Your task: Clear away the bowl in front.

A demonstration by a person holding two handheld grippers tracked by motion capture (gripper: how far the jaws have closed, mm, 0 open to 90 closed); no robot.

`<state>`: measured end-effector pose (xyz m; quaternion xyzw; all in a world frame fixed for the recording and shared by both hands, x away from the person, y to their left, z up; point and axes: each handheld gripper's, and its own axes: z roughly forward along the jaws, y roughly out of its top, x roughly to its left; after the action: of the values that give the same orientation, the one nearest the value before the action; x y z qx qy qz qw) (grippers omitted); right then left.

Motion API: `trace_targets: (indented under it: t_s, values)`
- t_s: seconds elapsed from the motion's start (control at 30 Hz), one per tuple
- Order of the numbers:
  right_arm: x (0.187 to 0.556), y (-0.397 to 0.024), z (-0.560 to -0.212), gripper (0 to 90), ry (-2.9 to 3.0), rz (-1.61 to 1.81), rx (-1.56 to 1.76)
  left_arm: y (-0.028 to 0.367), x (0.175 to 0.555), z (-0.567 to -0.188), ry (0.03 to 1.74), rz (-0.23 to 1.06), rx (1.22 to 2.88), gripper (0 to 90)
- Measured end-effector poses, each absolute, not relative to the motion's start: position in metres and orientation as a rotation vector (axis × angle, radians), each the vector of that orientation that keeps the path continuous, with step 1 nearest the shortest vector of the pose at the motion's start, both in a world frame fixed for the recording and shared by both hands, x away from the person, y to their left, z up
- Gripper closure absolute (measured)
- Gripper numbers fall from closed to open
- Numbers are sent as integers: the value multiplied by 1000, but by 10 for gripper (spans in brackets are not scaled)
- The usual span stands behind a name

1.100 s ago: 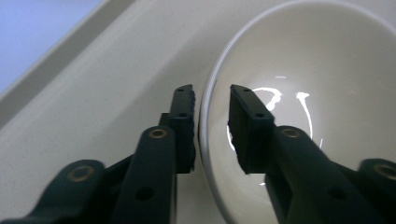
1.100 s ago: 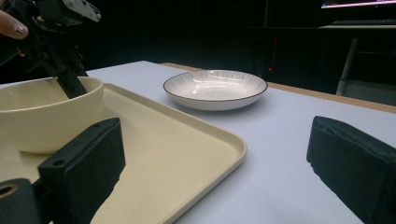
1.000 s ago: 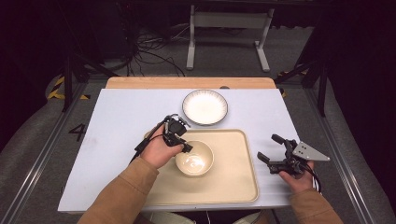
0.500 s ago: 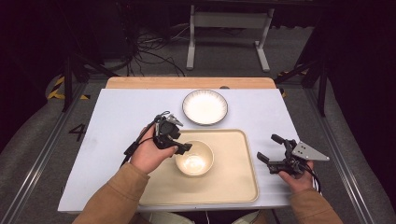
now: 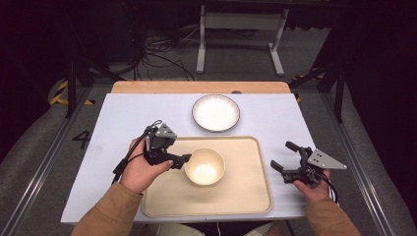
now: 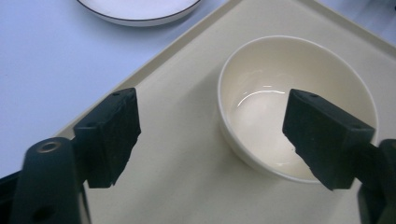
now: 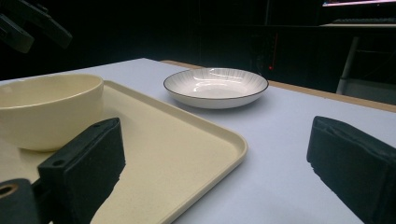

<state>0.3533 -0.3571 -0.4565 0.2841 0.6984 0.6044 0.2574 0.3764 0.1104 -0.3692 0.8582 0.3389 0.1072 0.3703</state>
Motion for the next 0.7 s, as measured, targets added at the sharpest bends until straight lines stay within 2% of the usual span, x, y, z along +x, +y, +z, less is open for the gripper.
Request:
trace_targets:
  t_s: [0.07, 0.23, 0.63, 0.7]
  values:
    - [353, -357, -457, 44, 1894, 1639, 770, 113, 375, -370, 872, 279, 2191, 140]
    - [353, -357, -457, 44, 1895, 1639, 770, 129, 368, -374, 846, 319, 2131, 100]
    - [353, -357, -457, 44, 1896, 1639, 769, 157, 355, -382, 778, 399, 2006, 70]
    - [353, -357, -457, 44, 1895, 1639, 769, 168, 351, -385, 781, 414, 1920, 60]
